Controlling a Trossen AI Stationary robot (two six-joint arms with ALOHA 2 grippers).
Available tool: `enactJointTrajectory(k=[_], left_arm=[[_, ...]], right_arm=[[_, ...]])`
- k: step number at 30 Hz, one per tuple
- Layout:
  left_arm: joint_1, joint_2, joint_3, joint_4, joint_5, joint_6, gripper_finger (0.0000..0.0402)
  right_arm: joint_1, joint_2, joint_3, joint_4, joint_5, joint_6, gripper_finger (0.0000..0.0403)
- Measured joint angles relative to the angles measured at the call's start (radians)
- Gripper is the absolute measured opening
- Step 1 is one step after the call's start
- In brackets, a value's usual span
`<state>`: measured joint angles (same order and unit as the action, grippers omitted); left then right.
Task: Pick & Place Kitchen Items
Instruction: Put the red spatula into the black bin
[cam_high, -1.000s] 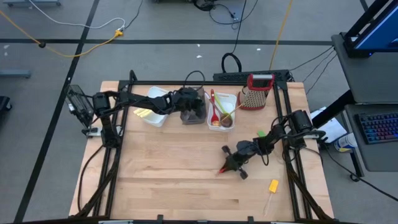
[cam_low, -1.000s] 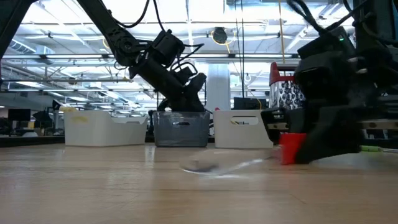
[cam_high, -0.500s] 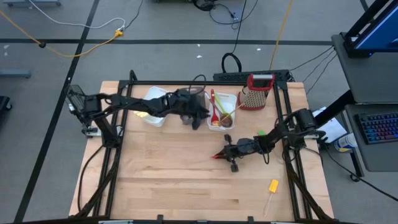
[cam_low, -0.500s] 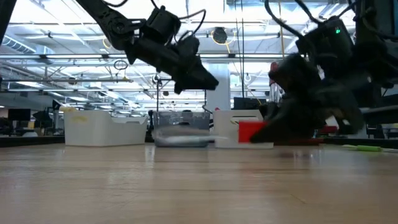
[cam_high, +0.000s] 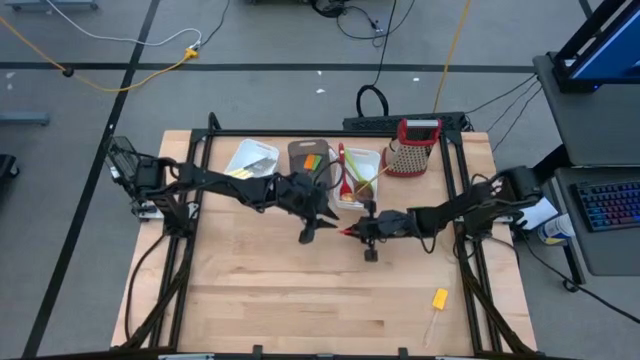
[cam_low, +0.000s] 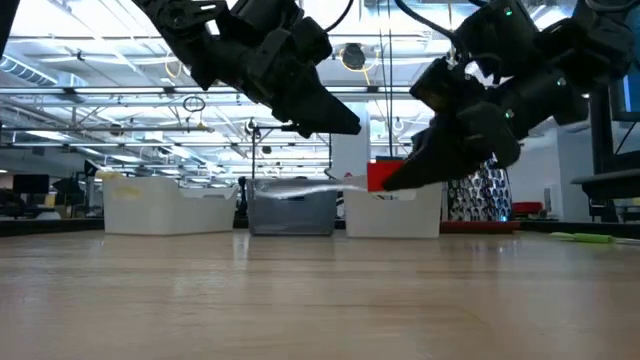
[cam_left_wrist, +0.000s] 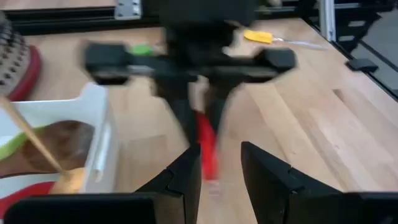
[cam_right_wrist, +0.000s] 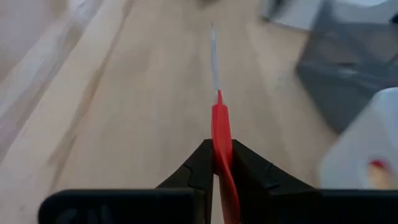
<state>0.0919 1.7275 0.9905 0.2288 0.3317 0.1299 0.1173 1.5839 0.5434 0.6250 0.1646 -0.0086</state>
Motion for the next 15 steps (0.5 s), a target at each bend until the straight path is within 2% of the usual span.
enactJointTrajectory(k=[3, 7, 11, 15], left_arm=[[-0.020, 0.000, 0.000, -0.002, -0.005, -0.001, 0.0118], [-0.031, 0.000, 0.000, -0.028, -0.074, 0.025, 0.0127], [-0.029, 0.000, 0.001, -0.054, -0.156, 0.047, 0.0163], [-0.021, -0.001, 0.001, -0.052, -0.171, 0.052, 0.0200]], right_arm=[[-0.028, -0.014, 0.025, -0.001, 0.000, -0.001, 0.0029], [-0.052, -0.023, 0.059, 0.005, -0.004, -0.021, 0.0029], [-0.062, -0.021, 0.073, -0.011, 0.007, -0.064, 0.0031], [-0.068, -0.022, 0.079, -0.017, 0.044, -0.086, 0.0029]])
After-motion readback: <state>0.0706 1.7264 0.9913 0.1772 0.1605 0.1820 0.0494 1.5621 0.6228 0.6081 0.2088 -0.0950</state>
